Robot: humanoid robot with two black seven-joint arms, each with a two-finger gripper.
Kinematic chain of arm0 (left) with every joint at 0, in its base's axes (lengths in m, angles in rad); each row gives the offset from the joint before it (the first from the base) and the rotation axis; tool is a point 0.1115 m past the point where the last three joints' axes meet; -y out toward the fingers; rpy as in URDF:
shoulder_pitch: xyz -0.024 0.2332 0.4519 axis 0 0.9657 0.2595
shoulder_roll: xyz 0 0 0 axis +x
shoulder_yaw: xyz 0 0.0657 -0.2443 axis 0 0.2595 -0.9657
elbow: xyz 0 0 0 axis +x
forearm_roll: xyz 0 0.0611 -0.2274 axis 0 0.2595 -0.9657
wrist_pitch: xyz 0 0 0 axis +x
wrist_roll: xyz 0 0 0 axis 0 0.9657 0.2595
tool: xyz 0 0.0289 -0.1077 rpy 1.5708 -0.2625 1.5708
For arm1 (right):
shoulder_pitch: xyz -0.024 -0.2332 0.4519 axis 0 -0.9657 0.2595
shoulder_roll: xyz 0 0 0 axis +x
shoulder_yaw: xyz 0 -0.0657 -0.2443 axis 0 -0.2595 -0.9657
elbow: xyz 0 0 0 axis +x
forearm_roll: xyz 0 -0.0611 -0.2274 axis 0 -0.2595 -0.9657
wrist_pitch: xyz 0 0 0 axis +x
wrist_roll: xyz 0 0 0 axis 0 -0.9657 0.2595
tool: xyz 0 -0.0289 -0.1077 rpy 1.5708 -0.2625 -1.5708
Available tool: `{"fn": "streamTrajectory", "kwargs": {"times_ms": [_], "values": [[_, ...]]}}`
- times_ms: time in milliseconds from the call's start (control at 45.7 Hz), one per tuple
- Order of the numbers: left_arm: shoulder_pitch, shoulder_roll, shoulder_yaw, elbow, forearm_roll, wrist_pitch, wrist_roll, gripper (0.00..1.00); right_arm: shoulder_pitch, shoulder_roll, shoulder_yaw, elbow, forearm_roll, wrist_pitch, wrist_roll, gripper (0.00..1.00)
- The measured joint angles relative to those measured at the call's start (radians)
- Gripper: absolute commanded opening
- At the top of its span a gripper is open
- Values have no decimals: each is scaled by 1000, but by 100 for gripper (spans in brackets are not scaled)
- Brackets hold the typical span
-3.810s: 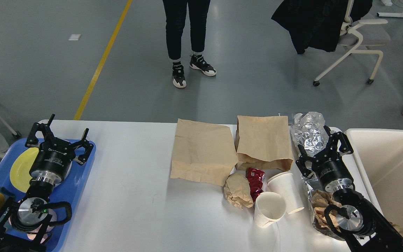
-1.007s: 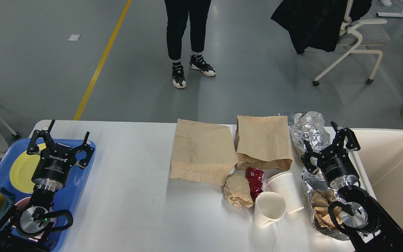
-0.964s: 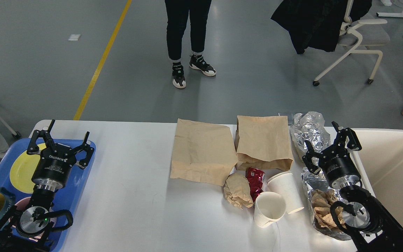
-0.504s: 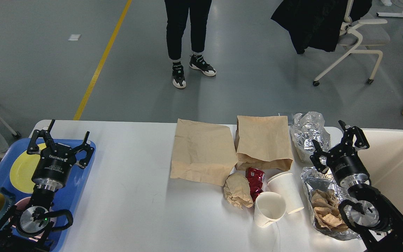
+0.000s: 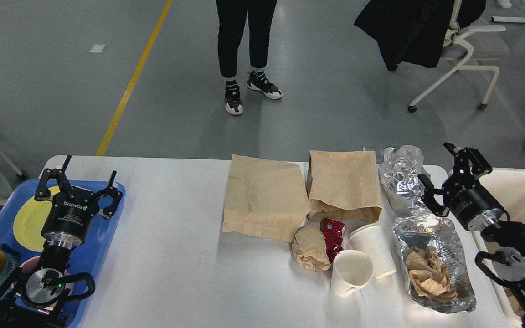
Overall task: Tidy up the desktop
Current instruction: 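Swing the right gripper up and over toward the brown paper bags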
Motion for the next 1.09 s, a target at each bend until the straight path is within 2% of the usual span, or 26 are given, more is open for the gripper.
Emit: {"fn": "streamTrajectory", "kwargs": {"times_ms": [153,328,438,547,657,745,832,985,1029,1095], "values": [[0,0,0,0,0,0,0,96,308,-226,-592,1,1,22,3,100],[0,0,0,0,0,0,1,96,743,-277,-1196,3,5,40,3,100],[0,0,0,-1,0,0,1,96,1002,-220,-1570,4,13,43,3,100],[0,0,0,-1,0,0,1,96,1239,-93,-1929,21,51,86,3,100],[0,0,0,-1,0,0,1,96,1441,39,-2206,69,121,256,-3,100],[0,0,0,-1,0,0,1,96,1604,112,-2320,150,135,394,-16,100],[0,0,0,-1,0,0,1,96,1758,130,-2370,270,137,485,-80,100],[0,0,0,0,0,0,1,96,2010,132,-2399,499,147,564,-282,100],[0,0,0,0,0,0,1,96,2087,131,-2406,581,150,571,-315,100],[0,0,0,0,0,0,1,96,2238,117,-2434,717,162,577,-341,100]]}}
